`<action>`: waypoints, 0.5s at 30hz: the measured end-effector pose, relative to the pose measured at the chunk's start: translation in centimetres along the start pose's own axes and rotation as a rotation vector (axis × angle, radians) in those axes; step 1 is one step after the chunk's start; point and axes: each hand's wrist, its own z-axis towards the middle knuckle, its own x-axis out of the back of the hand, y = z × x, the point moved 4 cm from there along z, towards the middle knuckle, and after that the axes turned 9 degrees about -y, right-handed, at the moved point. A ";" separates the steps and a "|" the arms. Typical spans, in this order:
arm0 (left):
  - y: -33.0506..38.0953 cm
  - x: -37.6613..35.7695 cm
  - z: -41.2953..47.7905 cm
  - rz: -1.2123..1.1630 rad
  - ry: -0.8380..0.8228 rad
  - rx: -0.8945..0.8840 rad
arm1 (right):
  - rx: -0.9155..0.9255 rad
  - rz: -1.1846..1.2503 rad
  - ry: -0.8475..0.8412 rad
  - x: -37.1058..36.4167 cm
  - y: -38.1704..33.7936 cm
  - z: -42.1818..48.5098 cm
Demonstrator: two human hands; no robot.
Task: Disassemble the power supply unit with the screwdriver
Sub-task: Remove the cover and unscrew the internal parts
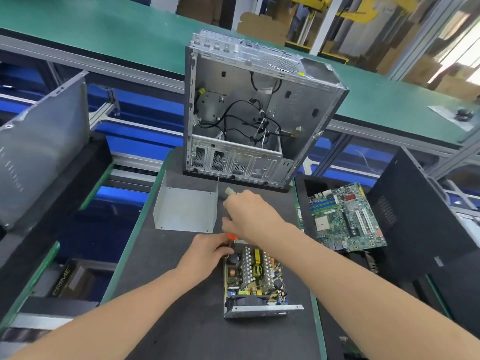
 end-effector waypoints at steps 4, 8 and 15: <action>-0.2 -0.1 -0.2 0.013 0.042 -0.020 | 0.410 -0.158 -0.117 0.5 1.0 0.6; 0.5 0.0 -0.5 -0.039 0.072 -0.058 | 0.779 -0.197 -0.130 1.5 1.9 0.4; 1.7 0.2 -0.8 -0.001 0.152 -0.059 | 0.386 -0.040 0.003 1.6 1.3 -0.8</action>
